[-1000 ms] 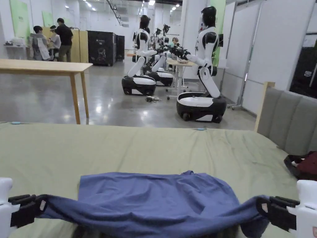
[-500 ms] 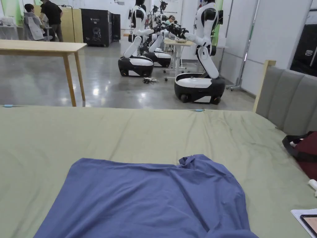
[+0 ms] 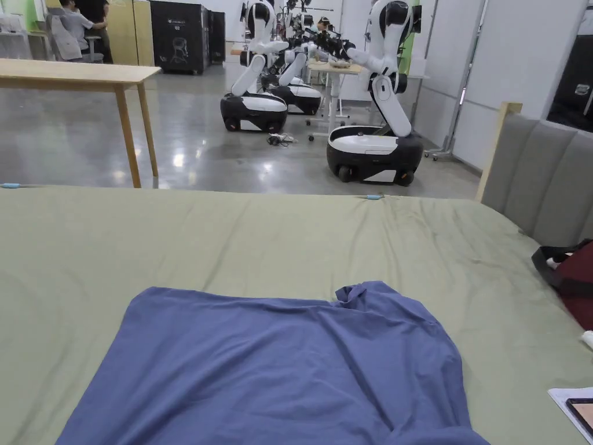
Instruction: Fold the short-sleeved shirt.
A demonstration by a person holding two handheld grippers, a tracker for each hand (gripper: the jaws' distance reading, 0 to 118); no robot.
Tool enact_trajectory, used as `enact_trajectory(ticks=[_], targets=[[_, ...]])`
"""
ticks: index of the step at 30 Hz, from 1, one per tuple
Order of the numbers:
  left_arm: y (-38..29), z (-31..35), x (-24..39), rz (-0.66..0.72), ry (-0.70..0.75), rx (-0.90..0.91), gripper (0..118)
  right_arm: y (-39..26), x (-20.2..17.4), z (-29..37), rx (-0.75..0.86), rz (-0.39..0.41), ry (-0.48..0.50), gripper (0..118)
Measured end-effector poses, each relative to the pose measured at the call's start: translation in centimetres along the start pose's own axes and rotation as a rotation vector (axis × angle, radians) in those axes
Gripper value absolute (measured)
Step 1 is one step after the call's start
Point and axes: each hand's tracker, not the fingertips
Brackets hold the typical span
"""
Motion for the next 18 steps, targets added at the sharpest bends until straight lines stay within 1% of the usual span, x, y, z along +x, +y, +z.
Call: enact_trajectory(ticks=[1,2,5,6,7,8,9,10,11,12,14,18], targets=[[0.2,1.0,0.2,0.009,-0.011,0.037,117,0.1,-0.1,1.5,0.029,-0.029,0.012,112],[0.3,1.8,0.4,0.025,0.000,0.057,117,0.2,-0.3,2.7,0.051,-0.048,0.014,112],[0.3,5.1,1.3,0.084,-0.002,0.144,117,-0.5,-1.3,6.9,0.249,-0.100,0.079,111],[0.0,6.2,1.6,0.109,-0.018,0.183,115,-0.9,-1.8,7.8,0.297,-0.116,0.108,109],[-0.1,7.2,2.0,0.132,-0.043,0.232,106,-1.2,-2.3,8.5,0.322,-0.130,0.131,101],[-0.3,8.0,2.4,0.136,-0.036,0.252,93,-1.5,-2.7,9.1,0.342,-0.139,0.141,88],[-0.5,8.5,2.8,0.149,-0.016,0.274,68,-1.8,-3.4,9.2,0.356,-0.137,0.142,64],[-0.8,9.0,3.3,0.145,0.020,0.284,18,-2.0,-4.0,9.3,0.357,-0.130,0.129,22],[-0.9,9.1,3.6,0.134,0.061,0.281,0,-2.1,-4.6,9.2,0.360,-0.123,0.097,1],[-1.0,9.2,3.9,0.120,0.083,0.293,0,-2.3,-5.0,9.2,0.364,-0.116,0.086,0],[-1.2,9.2,4.0,0.116,0.061,0.253,0,-1.9,-5.1,8.6,0.341,-0.115,0.105,0],[-0.8,8.6,4.0,0.107,0.086,0.203,0,-1.8,-5.4,8.3,0.346,-0.122,0.142,0]])
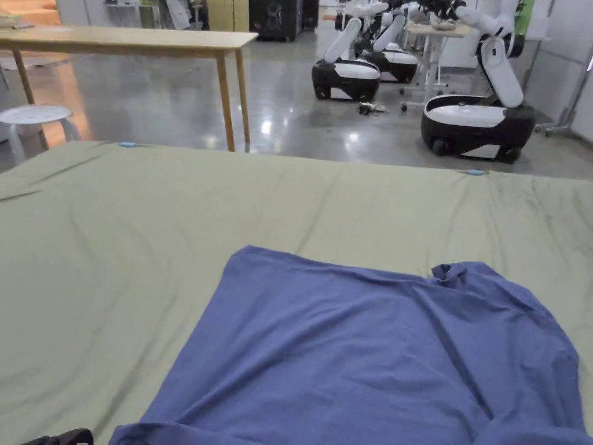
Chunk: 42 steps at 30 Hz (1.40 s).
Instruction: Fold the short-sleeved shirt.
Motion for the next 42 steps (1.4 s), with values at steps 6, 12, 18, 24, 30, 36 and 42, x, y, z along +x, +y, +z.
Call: enact_trajectory(ticks=[6,12,18,24,30,36,42], targets=[[0.1,-4.2,-1.5,-0.010,0.014,-0.057,27,-0.4,0.9,-0.4,-0.006,0.000,-0.004,0],[-0.3,-9.5,-3.2,-0.128,0.056,-0.167,103,-1.0,1.2,-0.8,-0.020,-0.006,0.012,0],[-1.2,-12.5,-3.1,-0.251,0.055,-0.296,103,-1.4,1.6,-0.9,-0.037,-0.013,0.009,0],[-2.4,-12.4,-2.8,-0.256,0.031,-0.260,49,-1.7,1.5,-1.3,-0.063,-0.016,-0.007,0],[-2.2,-11.4,-2.5,-0.285,0.044,-0.209,5,-2.0,1.3,-1.7,-0.090,-0.015,-0.014,0],[-1.4,-10.7,-1.4,-0.303,0.041,-0.174,4,-1.3,1.0,-1.6,-0.093,0.012,-0.035,0],[-0.4,-10.1,-0.5,-0.290,0.021,-0.157,4,-0.4,2.2,-2.8,-0.129,0.094,-0.135,0]])
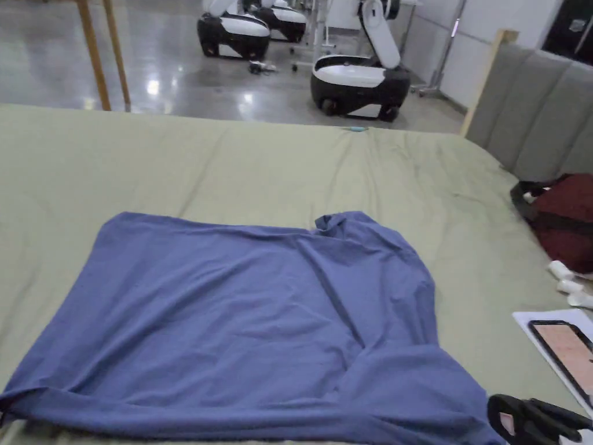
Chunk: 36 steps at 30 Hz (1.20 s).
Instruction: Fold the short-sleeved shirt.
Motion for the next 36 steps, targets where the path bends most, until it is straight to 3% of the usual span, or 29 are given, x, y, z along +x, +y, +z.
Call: enact_trajectory(ticks=[3,4,7,15,18,20,21,22,24,26,32,36], targets=[[0.2,0.1,0.4,0.003,-0.011,-0.004,4,0.3,1.3,-2.2,-0.065,0.048,-0.003,3],[0.2,0.2,0.7,0.003,-0.010,-0.001,4,0.3,1.6,-3.2,-0.094,0.061,-0.012,24],[0.3,0.2,0.9,0.008,-0.011,0.001,4,-0.5,2.7,-6.3,-0.213,0.090,-0.059,118],[0.5,0.5,1.1,0.015,-0.019,-0.007,4,-2.9,4.6,-9.4,-0.293,0.010,-0.039,111],[0.6,0.5,1.2,0.026,-0.023,-0.008,4,-3.0,4.8,-10.2,-0.294,-0.002,-0.020,61],[0.5,0.4,0.9,0.034,-0.027,-0.003,4,-3.1,4.6,-10.3,-0.297,-0.001,-0.006,47],[0.5,0.5,1.0,0.039,-0.028,-0.003,4,-2.9,4.3,-9.9,-0.296,0.017,-0.012,24],[0.5,0.5,1.1,0.043,-0.031,-0.003,4,-2.9,4.2,-9.6,-0.283,0.022,0.010,8],[0.4,0.4,0.9,0.044,-0.034,-0.003,4,-2.8,4.0,-9.4,-0.265,-0.011,0.026,7],[0.5,0.3,1.0,0.037,-0.033,-0.008,4,-2.6,3.3,-9.4,-0.271,0.054,0.008,7],[1.1,0.6,0.3,0.064,-0.048,0.013,4,-1.4,3.3,-8.2,-0.236,0.023,0.024,7],[3.6,0.7,-0.4,0.090,-0.079,0.046,4,2.3,3.2,-7.2,-0.169,0.060,0.049,7]])
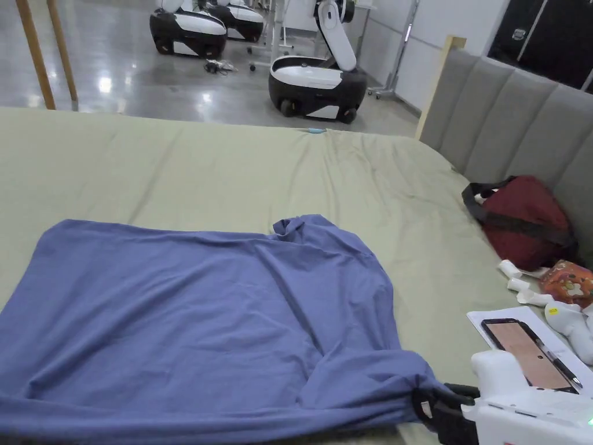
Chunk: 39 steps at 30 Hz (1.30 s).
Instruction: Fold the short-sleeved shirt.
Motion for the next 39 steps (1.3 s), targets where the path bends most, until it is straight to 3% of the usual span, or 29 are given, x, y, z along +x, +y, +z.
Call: enact_trajectory(ticks=[5,12,19,33,34,35,36,37,38,39], targets=[[4.8,-1.3,-0.3,-0.010,-0.017,0.068,4,5.9,0.9,0.2,0.125,-0.011,0.032,7],[9.0,-7.9,-1.4,-0.029,0.009,0.049,4,11.5,2.5,-6.1,0.103,0.005,-0.006,7],[9.0,-15.2,-2.7,0.012,0.033,-0.055,4,12.3,5.0,-14.6,0.025,-0.119,-0.024,7],[6.9,-17.9,-2.6,-0.011,0.059,-0.163,4,10.8,4.5,-19.1,-0.089,-0.070,-0.109,8],[7.0,-18.0,-2.5,-0.013,0.058,-0.175,8,10.8,4.5,-19.0,-0.089,-0.064,-0.109,9],[7.1,-18.1,-2.5,-0.012,0.054,-0.180,18,10.9,4.5,-18.9,-0.084,-0.050,-0.105,19],[7.3,-18.1,-2.5,-0.010,0.056,-0.188,41,11.0,4.5,-18.5,-0.075,-0.040,-0.105,45],[7.3,-17.8,-2.6,-0.008,0.058,-0.184,93,11.1,4.6,-17.8,-0.065,-0.042,-0.108,90],[7.4,-17.4,-2.7,-0.008,0.046,-0.177,118,11.1,4.6,-17.1,-0.054,-0.049,-0.109,113],[7.4,-16.5,-2.6,-0.010,0.024,-0.157,117,11.1,4.5,-15.8,-0.018,-0.064,-0.128,117]])
